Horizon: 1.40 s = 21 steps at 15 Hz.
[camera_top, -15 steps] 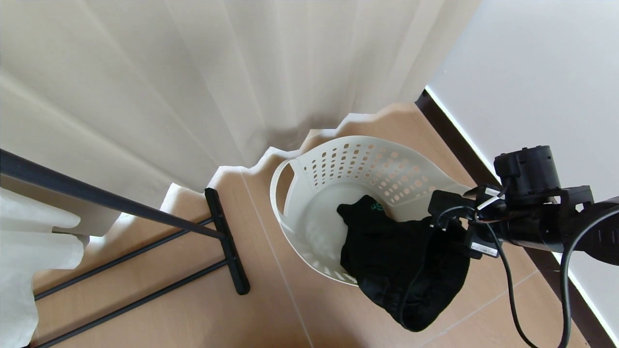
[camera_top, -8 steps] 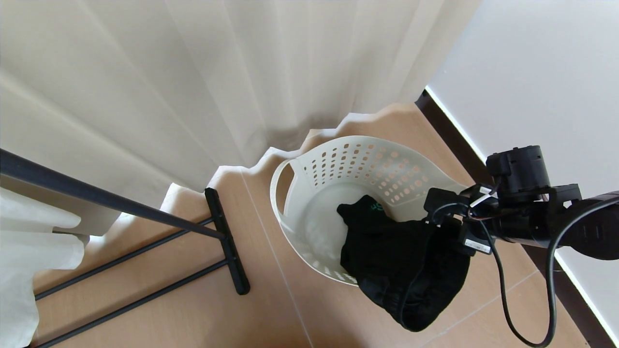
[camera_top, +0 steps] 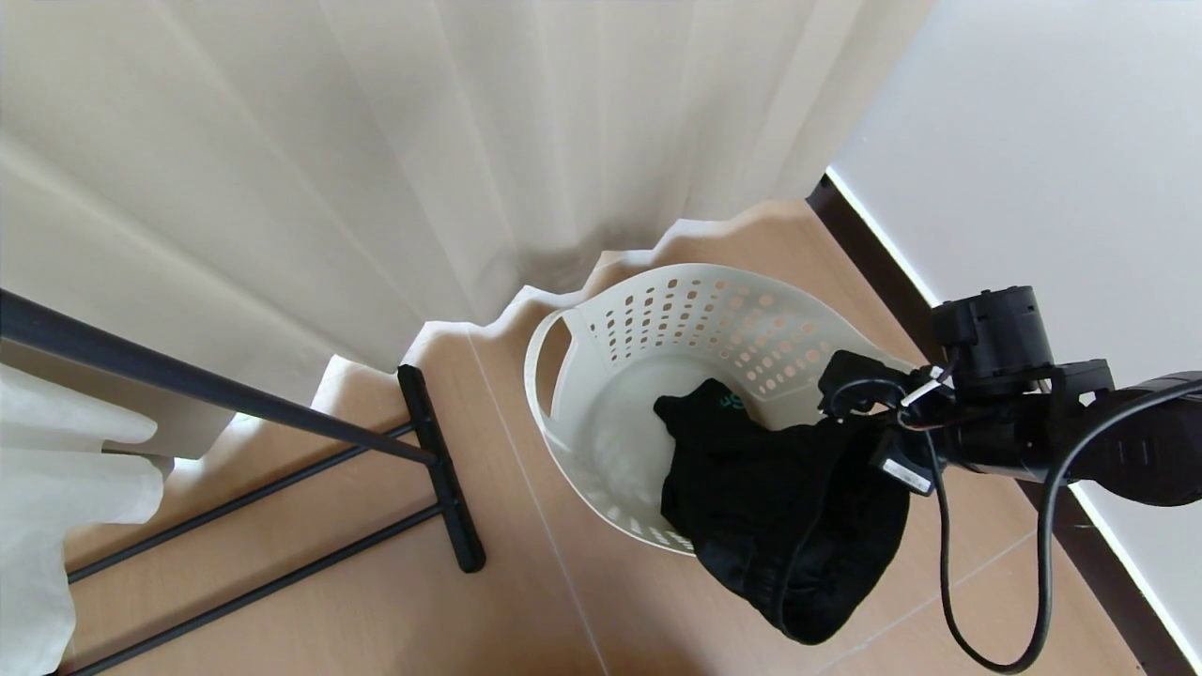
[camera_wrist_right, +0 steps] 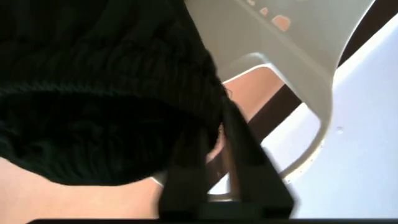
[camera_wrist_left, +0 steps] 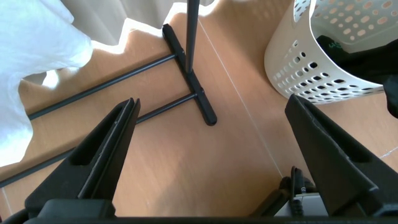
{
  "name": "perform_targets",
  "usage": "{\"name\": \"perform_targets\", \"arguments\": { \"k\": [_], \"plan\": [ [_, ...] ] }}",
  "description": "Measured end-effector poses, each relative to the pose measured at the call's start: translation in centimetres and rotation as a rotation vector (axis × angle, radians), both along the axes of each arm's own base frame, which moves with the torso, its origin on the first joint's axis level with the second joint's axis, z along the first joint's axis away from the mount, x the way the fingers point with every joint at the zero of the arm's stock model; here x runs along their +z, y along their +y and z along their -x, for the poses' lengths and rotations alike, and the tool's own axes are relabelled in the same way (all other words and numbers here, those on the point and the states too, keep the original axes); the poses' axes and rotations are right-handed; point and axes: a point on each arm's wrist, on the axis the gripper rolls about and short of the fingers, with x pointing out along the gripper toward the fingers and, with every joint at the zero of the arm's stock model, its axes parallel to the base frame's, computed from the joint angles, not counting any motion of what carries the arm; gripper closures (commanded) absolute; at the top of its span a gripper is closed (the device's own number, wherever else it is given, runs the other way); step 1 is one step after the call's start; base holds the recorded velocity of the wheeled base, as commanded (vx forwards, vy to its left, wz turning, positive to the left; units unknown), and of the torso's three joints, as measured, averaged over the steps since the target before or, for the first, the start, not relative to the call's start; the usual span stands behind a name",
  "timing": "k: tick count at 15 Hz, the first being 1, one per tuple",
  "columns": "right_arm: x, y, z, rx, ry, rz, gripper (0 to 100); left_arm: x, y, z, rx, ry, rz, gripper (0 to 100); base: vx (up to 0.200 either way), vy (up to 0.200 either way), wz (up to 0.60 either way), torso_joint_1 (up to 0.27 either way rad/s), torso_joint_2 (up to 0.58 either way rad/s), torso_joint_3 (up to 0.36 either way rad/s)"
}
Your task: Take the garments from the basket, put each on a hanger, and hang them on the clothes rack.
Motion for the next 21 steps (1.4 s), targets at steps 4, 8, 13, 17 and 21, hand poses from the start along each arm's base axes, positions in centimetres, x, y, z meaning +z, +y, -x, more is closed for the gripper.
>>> {"name": "perform_targets", "arguments": {
  "k": [4,8,13,17,21],
  "plan": [
    [1.8,1.3,2.0,-0.136,-0.056,-0.267,100,0.0,0.0,0.0,0.000,0.000,0.000,0,0.000,0.000,0.00,0.000,0.00,0.000],
    [5.4,2.0,6.7,-0.128,-0.154,-0.468,100,0.0,0.0,0.0,-0.002,0.000,-0.004,0,0.000,0.000,0.00,0.000,0.00,0.000],
    [7.7,2.1,13.7,0.033,-0.211,-0.611,100,0.0,0.0,0.0,-0.005,0.000,-0.004,0,0.000,0.000,0.00,0.000,0.00,0.000],
    [8.4,1.5,15.3,0.064,-0.244,-0.643,100,0.0,0.0,0.0,-0.005,-0.001,-0.005,0,0.000,0.000,0.00,0.002,0.00,0.148],
    [8.6,1.3,15.6,0.069,-0.253,-0.654,100,0.0,0.0,0.0,-0.005,-0.001,-0.005,0,0.000,0.000,0.00,0.001,0.00,0.198]
  ]
}}
